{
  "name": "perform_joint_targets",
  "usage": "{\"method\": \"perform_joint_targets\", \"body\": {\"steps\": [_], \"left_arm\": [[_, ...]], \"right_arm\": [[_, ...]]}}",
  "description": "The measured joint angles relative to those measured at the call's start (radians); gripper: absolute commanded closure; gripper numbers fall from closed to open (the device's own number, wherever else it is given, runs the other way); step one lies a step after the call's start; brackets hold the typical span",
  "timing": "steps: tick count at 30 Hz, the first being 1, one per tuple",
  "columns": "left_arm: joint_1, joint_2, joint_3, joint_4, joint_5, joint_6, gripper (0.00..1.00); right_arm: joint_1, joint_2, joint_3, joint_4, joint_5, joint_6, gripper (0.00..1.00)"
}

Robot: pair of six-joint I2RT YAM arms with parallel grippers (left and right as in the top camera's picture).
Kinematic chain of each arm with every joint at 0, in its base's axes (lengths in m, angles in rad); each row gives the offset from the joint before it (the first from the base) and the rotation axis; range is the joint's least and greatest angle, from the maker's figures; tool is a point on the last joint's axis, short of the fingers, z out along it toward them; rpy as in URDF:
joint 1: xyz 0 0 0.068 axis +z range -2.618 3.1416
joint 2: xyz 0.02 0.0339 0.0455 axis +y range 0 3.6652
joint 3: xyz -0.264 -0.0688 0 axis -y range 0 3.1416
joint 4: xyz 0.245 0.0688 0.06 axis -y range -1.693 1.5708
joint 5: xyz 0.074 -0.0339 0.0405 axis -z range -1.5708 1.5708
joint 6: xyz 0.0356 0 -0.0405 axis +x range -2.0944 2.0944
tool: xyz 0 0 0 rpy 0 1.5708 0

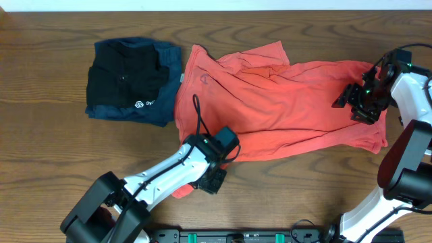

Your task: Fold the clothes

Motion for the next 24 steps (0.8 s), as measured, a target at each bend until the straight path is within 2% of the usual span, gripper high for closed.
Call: {"method": "perform_joint_targets", "body": {"steps": [8,18,24], "left_arm": [[0.000,0.000,0.034,0.013,-0.048,0.039,0.63],[-0.003,0.000,0.034,0.012,0.025,0.057,0.64],[-0.062,0.000,0.032,0.006,0.071,0.049,0.64]], "right_arm": [[0.000,0.000,0.000,0.000,0.000,0.000,0.31],[0.000,0.000,0.000,0.004,0.000,0.000,0.30],[0.000,0.000,0.000,0.005,0.000,0.000,0.30]]}}
